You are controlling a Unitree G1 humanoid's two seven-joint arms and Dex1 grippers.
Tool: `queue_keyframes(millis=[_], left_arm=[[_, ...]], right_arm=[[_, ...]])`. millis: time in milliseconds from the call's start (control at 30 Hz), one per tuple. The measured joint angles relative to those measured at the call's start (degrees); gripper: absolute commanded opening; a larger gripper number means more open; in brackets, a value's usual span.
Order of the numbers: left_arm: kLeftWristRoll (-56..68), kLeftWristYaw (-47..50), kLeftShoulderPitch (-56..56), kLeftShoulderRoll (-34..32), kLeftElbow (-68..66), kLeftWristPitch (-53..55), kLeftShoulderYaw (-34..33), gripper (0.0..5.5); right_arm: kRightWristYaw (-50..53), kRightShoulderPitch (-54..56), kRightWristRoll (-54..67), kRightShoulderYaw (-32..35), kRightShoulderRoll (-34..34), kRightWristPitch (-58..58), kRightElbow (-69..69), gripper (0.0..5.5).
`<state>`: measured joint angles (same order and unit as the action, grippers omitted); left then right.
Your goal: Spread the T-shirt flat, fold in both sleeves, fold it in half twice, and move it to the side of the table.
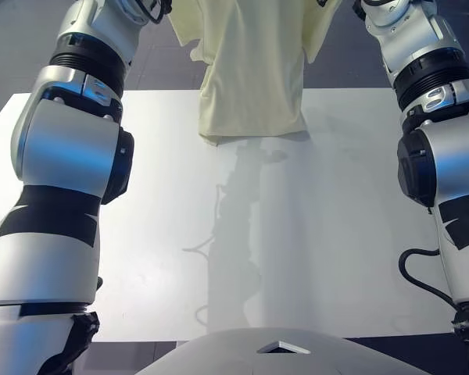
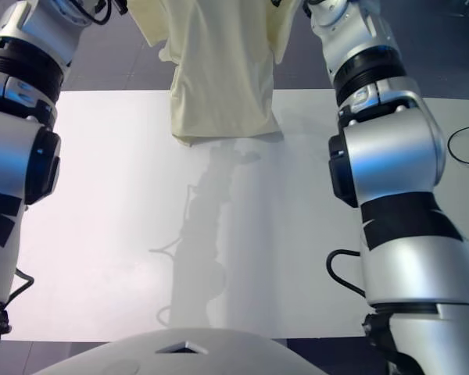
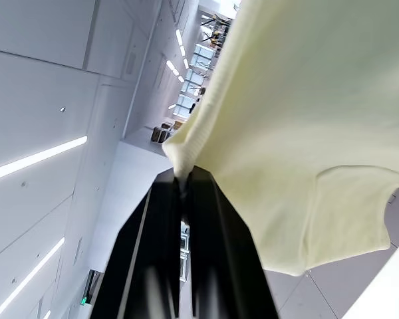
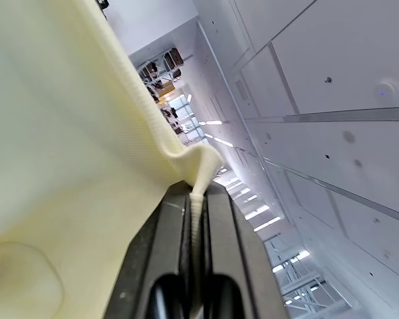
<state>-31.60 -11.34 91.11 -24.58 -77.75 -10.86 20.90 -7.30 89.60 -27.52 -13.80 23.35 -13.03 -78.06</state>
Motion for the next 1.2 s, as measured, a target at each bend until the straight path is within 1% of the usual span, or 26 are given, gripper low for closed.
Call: queue_keyframes(millis=[67, 233, 300, 500, 567, 667, 767, 833, 900, 1033, 1100, 1200], left_arm=[[-0.2, -4.49, -0.43, -1.26, 0.4, -2.01, 0.59, 0.0], [0.77, -18.59, -5.56, -3.98, 3.29, -7.43, 1.06, 0.0], [2.56, -24.55, -7.96, -5.47, 5.33, -9.21, 0.64, 0.0], [5.92, -35.42, -9.71, -8.51, 11.45, -10.34, -0.58, 0.0], [8.89, -43.87, -12.63, -10.3, 17.39, -10.09, -1.01, 0.0], [13.57, -55.01, -17.73, -13.29, 27.63, -7.87, -1.55, 0.0], [19.88, -66.41, -25.06, -16.91, 42.41, -2.87, -1.7, 0.0], [24.0, -72.85, -30.35, -19.76, 52.13, 0.58, -1.7, 0.0], [27.21, -76.27, -34.42, -22.28, 58.82, 3.32, -1.68, 0.0], [32.7, -78.88, -39.57, -26.5, 69.53, 7.76, -1.35, 0.0], [36.57, -79.65, -42.07, -29.75, 76.24, 10.58, -0.49, 0.0], [41.14, -80.51, -44.73, -34.81, 84.51, 13.12, 1.33, 0.0]], right_arm=[[-3.57, -0.1, 0.52, 0.48, 0.96, -1.23, 0.23, 0.01], [-15.19, -2.94, 3.33, 2.05, 2.75, -3.82, 1.21, 0.01], [-23.01, -4.88, 5.42, 2.76, 3.54, -4.67, 2.02, 0.01], [-48.09, -8.91, 10.85, 3.5, 6.09, -5.17, 6.72, 0.01], [-58.76, -10.45, 13.69, 3.78, 7.62, -3.38, 10.11, 0.01], [-68.43, -11.61, 16.91, 4.36, 10.11, 0.27, 14.89, 0.01], [-77.6, -15.01, 20.9, 4.29, 11.37, 6.56, 23.12, 0.01], [-81.81, -20.1, 25.11, 2.54, 12.76, 12.23, 31.48, 0.01], [-83.24, -25.81, 30.33, -0.16, 15.25, 17.79, 40.39, 0.01], [-84.44, -35.88, 39.33, -5.59, 21.45, 26.13, 56.6, 0.01], [-84.74, -40.97, 44.88, -8.61, 26.06, 30.82, 66.09, 0.01], [-84.76, -46.19, 52.77, -10.73, 32.55, 36.96, 78.52, 0.01]])
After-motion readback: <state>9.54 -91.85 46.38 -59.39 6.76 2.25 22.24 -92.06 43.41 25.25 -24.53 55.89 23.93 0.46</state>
